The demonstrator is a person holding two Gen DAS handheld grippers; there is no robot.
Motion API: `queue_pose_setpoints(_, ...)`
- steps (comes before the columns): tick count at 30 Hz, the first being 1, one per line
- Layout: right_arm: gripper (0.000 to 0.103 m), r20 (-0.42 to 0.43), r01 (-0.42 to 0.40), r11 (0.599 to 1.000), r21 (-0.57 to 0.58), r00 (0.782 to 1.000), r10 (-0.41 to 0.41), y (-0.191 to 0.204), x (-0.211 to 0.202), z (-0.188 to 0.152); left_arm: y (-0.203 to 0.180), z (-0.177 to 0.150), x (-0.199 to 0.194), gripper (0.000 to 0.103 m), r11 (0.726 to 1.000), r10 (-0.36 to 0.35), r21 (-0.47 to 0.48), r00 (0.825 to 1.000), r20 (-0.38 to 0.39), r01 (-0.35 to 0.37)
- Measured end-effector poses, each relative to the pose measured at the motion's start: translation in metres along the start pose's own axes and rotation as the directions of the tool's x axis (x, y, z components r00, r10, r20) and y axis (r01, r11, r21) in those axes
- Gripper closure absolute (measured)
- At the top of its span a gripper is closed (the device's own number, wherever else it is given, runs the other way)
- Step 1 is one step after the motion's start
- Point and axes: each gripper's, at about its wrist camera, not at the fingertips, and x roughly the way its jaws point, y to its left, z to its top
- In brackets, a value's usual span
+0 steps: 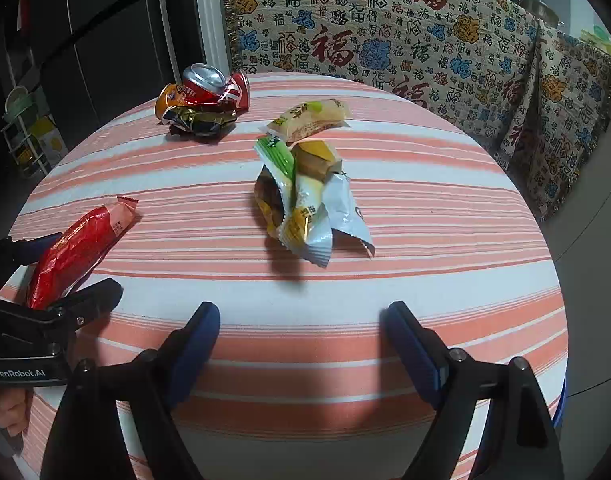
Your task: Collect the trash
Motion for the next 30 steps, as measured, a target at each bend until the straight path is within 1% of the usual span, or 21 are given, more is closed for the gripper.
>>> queue_pose_setpoints(8,0.015,0.0,-0.002,1.0,0.001,1.0,0.002,0.0,0.0,0.0,0.001,0.0,0.0,0.001,1.0,-0.004,0.002,1.0,-0.003,0.004)
queue_pose_setpoints(10,0.013,-0.001,-0.009,1.0,0.002,1.0,0.009,-0.001,0.0,0.0,0.001,0.0,0.0,0.001,1.0,-0.007,0.001,1.0,-0.003,0.007)
queue_pose_setpoints(12,0.011,0.003,-0.034,0.999,0.01,0.999,0.034,-0.002,-0.001,0.0,0.002,0.001,0.0,0.001,1.0,-0.024,0.008,1.0,-0.004,0.024)
queue_pose_setpoints(13,0.011,0.012,-0.056,0.998,0.027,0.998,0.056,-0.006,-0.003,0.0,0.004,0.002,-0.001,0.001,0.999,-0.048,0.01,0.999,-0.003,0.048)
queue_pose_setpoints(14,0.012,0.024,-0.093,0.994,0.059,0.995,0.092,-0.013,-0.006,0.001,0.007,0.003,-0.003,0.001,0.997,-0.072,0.01,0.997,0.002,0.072)
queue_pose_setpoints(16,0.012,0.03,-0.14,0.984,0.109,0.99,0.137,-0.025,-0.008,0.005,0.01,0.004,-0.006,0.001,0.994,-0.112,0.017,0.994,0.014,0.111)
queue_pose_setpoints(18,0.012,0.062,-0.156,0.98,0.121,0.987,0.15,-0.034,-0.016,0.018,0.011,0.008,-0.009,0.001,0.993,-0.115,0.031,0.993,0.027,0.114)
queue_pose_setpoints(20,0.012,0.057,-0.152,0.985,0.083,0.987,0.147,-0.032,-0.015,0.035,0.013,0.013,-0.005,0.003,0.995,-0.089,0.038,0.996,0.02,0.088)
queue_pose_setpoints(21,0.012,0.037,-0.151,0.987,0.06,0.988,0.149,-0.029,-0.011,0.044,0.013,0.015,-0.004,0.011,0.997,-0.075,0.037,0.997,0.015,0.074)
queue_pose_setpoints(22,0.012,0.017,-0.15,0.988,0.04,0.989,0.15,-0.025,-0.005,0.051,0.013,0.016,-0.003,0.016,0.997,-0.068,0.039,0.998,0.006,0.067)
queue_pose_setpoints(23,0.013,0.012,-0.138,0.99,0.022,0.99,0.137,-0.022,0.0,0.057,0.013,0.016,-0.002,0.025,0.997,-0.071,0.042,0.997,-0.008,0.071)
queue_pose_setpoints(24,0.019,0.016,-0.124,0.992,0.007,0.992,0.124,-0.02,0.004,0.061,0.014,0.015,-0.001,0.032,0.996,-0.077,0.046,0.997,-0.014,0.078)
queue_pose_setpoints(25,0.032,0.011,-0.127,0.992,-0.009,0.992,0.127,-0.018,0.009,0.064,0.012,0.013,-0.001,0.039,0.995,-0.086,0.055,0.996,-0.02,0.087)
queue_pose_setpoints(26,0.063,-0.018,-0.141,0.99,-0.02,0.99,0.141,-0.017,0.015,0.065,0.011,0.012,-0.003,0.064,0.995,-0.077,0.07,0.997,-0.013,0.078)
queue_pose_setpoints(27,0.069,-0.047,-0.133,0.991,-0.025,0.99,0.132,-0.017,0.02,0.065,0.009,0.011,-0.005,0.085,0.994,-0.073,0.087,0.997,-0.005,0.073)
queue_pose_setpoints(28,0.071,-0.029,-0.142,0.99,-0.015,0.99,0.141,-0.02,0.017,0.063,0.008,0.01,-0.007,0.085,0.992,-0.1,0.083,0.995,-0.007,0.1)
queue_pose_setpoints(29,0.074,-0.021,-0.156,0.988,0.005,0.988,0.156,-0.025,0.011,0.061,0.008,0.01,-0.008,0.086,0.989,-0.135,0.058,0.991,-0.007,0.135)
queue_pose_setpoints(30,0.079,-0.011,-0.17,0.985,0.026,0.985,0.17,-0.029,0.005,0.058,0.007,0.01,-0.009,0.087,0.987,-0.158,0.043,0.987,-0.004,0.158)
